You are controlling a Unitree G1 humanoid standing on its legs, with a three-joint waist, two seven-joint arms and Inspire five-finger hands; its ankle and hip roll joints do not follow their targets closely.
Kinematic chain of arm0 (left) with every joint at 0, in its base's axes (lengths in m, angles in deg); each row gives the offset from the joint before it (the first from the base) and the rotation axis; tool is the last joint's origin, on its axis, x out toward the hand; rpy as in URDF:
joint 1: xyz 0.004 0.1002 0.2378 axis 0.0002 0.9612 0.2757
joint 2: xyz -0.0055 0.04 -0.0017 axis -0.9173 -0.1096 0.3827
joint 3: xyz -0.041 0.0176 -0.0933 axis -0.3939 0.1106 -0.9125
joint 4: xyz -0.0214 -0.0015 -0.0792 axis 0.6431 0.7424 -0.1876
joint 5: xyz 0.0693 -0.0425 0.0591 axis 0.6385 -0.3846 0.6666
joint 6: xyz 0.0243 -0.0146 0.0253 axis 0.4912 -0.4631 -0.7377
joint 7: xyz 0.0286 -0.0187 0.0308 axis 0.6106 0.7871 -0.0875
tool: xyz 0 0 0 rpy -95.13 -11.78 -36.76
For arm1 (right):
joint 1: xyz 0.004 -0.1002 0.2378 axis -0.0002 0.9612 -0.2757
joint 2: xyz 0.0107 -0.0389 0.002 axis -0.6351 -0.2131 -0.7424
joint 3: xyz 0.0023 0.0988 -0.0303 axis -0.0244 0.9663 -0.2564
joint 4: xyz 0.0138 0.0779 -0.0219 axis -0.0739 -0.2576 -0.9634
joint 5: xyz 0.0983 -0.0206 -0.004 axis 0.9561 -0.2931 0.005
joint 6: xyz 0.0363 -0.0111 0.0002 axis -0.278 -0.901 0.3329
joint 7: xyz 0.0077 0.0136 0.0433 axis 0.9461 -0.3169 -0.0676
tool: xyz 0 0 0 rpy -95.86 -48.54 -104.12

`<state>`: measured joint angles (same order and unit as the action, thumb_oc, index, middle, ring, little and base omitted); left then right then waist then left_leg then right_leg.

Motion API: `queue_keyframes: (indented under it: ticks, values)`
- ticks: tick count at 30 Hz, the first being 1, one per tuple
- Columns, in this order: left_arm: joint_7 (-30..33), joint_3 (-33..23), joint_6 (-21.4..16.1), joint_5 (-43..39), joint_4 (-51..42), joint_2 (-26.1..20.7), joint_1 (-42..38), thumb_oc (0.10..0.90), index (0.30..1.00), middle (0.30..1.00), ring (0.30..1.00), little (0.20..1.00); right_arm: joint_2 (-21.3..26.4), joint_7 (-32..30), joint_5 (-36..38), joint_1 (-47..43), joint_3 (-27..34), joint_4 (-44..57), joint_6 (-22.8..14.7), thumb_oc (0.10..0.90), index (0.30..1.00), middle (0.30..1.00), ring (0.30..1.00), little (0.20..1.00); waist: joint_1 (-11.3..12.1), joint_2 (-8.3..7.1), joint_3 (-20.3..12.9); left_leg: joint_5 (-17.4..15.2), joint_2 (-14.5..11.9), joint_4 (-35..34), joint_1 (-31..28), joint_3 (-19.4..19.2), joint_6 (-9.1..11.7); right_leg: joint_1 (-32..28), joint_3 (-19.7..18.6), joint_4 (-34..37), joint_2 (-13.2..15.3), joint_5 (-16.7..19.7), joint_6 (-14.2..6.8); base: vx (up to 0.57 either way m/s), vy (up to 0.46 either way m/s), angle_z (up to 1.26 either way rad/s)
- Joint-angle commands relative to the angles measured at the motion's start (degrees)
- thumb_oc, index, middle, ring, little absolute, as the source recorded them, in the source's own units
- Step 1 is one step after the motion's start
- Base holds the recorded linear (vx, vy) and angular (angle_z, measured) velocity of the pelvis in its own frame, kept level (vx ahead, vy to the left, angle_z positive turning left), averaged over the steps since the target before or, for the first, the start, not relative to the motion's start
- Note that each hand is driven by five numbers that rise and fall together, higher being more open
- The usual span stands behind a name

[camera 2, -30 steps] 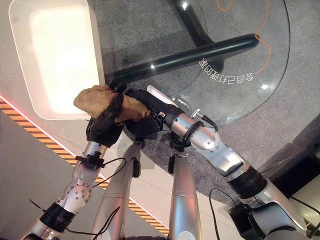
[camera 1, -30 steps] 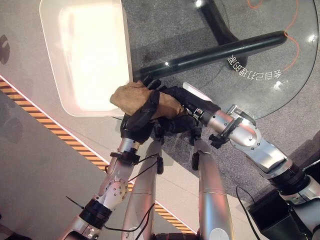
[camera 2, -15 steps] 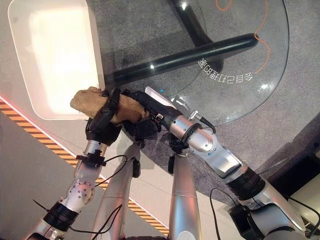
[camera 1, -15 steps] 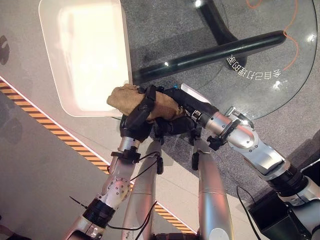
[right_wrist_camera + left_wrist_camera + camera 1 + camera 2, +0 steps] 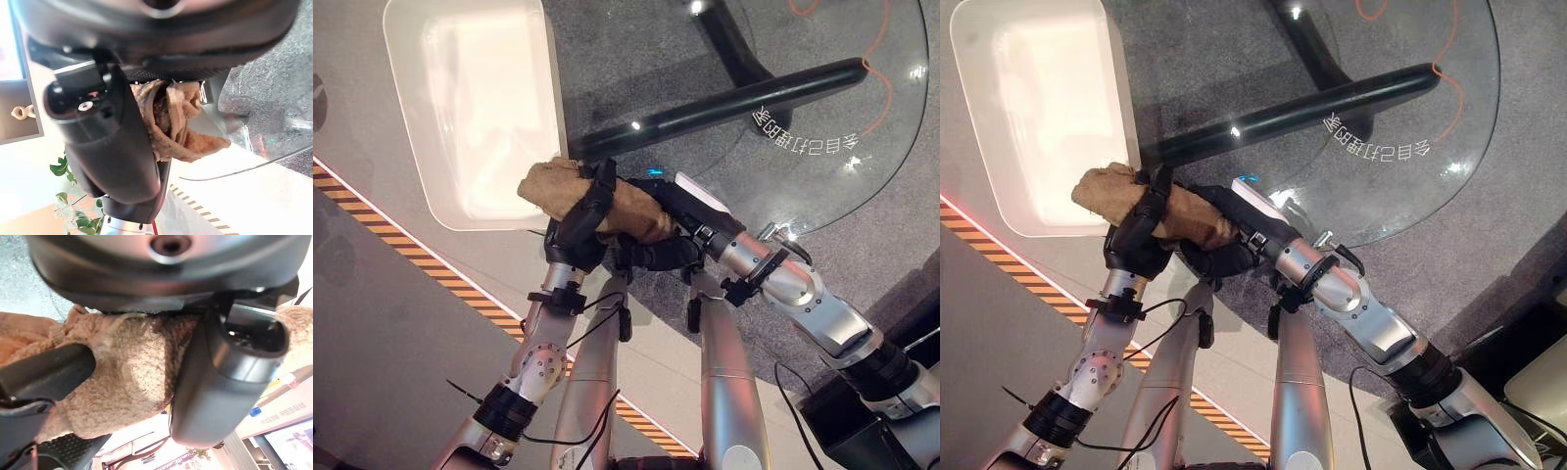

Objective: Wipe the table with a cloth and put it in the basket.

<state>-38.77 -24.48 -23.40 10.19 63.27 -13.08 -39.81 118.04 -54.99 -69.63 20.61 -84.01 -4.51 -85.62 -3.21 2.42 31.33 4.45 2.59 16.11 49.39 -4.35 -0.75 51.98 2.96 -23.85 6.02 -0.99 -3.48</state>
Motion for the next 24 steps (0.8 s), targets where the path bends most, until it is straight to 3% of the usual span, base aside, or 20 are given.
queue_keyframes:
  ticks: [1,13,24]
  values:
    - [-9.51,-0.99,-3.36,1.60,-12.13,1.06,0.60,0.100,0.300,0.300,0.300,0.200,-2.67,-2.75,5.89,0.82,6.84,6.97,-6.98,0.800,0.900,0.900,0.900,0.900,1.22,-1.00,-1.54,-4.73,3.03,2.21,-1.20,-0.45,-0.65,-1.14,0.01,4.78,-4.38,3.40,-1.75,0.00,0.000,0.00]
    - [-10.18,-2.38,-2.58,2.78,-11.95,2.18,1.73,0.100,0.300,0.300,0.300,0.200,-4.55,-4.10,9.69,4.09,11.72,7.20,-11.23,0.800,0.900,0.900,0.900,0.900,0.66,-1.03,-1.54,-5.14,2.73,2.20,-1.33,-0.78,-0.67,-1.13,-0.30,4.72,-4.50,3.28,-1.80,0.00,0.000,0.00]
    - [-10.53,-2.80,-2.17,3.44,-12.24,3.13,1.92,0.100,0.300,0.300,0.300,0.200,-7.65,0.37,16.62,5.83,13.45,8.63,-13.93,0.800,0.900,0.900,0.900,0.900,0.35,-0.89,-1.54,-5.21,2.62,2.39,-0.88,-0.99,-0.72,-0.63,-0.57,4.53,-4.60,3.20,-1.75,0.00,0.000,0.00]
